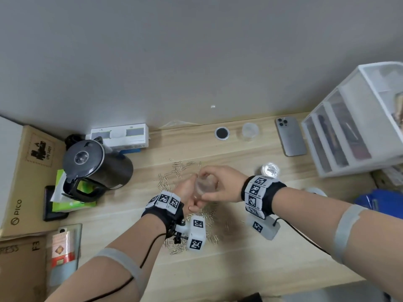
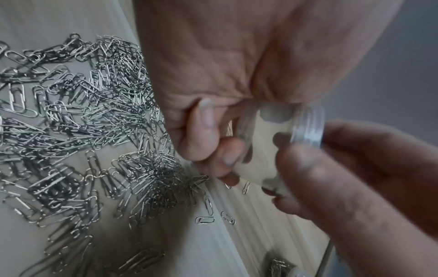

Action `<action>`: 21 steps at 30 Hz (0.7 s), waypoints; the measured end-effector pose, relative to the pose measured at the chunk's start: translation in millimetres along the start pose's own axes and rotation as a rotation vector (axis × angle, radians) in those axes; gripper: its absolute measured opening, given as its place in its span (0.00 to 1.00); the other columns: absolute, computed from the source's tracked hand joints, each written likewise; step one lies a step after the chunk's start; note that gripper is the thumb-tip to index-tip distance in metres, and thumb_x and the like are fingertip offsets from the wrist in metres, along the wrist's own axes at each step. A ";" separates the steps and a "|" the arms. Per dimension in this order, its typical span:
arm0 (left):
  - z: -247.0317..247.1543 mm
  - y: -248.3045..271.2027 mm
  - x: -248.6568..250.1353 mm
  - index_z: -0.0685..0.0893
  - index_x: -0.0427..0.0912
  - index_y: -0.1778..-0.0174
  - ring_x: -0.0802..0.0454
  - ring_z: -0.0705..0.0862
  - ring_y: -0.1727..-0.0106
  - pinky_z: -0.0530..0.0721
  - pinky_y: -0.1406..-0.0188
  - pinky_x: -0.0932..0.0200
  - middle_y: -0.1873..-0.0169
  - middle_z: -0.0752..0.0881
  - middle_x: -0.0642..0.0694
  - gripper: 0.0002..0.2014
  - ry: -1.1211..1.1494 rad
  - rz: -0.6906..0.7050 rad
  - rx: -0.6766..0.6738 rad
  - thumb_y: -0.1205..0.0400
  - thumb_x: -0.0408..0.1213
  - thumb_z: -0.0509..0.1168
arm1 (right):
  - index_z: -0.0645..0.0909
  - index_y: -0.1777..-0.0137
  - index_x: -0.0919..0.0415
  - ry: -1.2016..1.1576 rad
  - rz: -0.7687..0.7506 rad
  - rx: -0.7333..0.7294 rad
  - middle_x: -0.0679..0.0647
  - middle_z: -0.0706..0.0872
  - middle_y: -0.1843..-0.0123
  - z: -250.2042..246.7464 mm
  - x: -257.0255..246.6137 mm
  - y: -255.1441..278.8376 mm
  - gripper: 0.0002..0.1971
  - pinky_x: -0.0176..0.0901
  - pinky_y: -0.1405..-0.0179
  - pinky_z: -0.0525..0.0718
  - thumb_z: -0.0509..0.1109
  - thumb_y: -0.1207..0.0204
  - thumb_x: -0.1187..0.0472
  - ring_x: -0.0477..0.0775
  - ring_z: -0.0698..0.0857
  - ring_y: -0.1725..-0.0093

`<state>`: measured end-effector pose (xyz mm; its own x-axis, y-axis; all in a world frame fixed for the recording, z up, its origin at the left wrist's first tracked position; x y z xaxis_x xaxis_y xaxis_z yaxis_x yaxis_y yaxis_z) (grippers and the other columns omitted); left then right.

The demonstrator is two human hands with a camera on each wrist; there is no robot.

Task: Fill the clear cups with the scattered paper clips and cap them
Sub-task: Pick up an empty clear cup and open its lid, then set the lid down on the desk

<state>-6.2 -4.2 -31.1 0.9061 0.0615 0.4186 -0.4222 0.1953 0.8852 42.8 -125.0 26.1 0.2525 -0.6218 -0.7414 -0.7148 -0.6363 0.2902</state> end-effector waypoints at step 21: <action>-57.9 2.6 -13.7 0.75 0.37 0.35 0.51 0.73 0.82 0.67 0.88 0.65 0.64 0.84 0.35 0.23 0.065 0.026 0.245 0.10 0.54 0.50 | 0.66 0.28 0.52 0.394 0.774 0.133 0.59 0.67 0.31 -57.1 156.2 74.7 0.29 0.56 0.45 0.83 0.70 0.29 0.64 0.64 0.75 0.37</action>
<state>-18.1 52.2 -46.3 0.8912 0.1274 0.4353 -0.4326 -0.0500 0.9002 66.1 -295.7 -33.4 -0.1454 -0.9847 -0.0956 -0.8422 0.0725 0.5343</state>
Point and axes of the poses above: each hand's wrist, its own y-axis away from the middle knuckle, its own z-axis out of the palm, x = y × z, the point moved 6 cm from there along -y, towards the middle knuckle
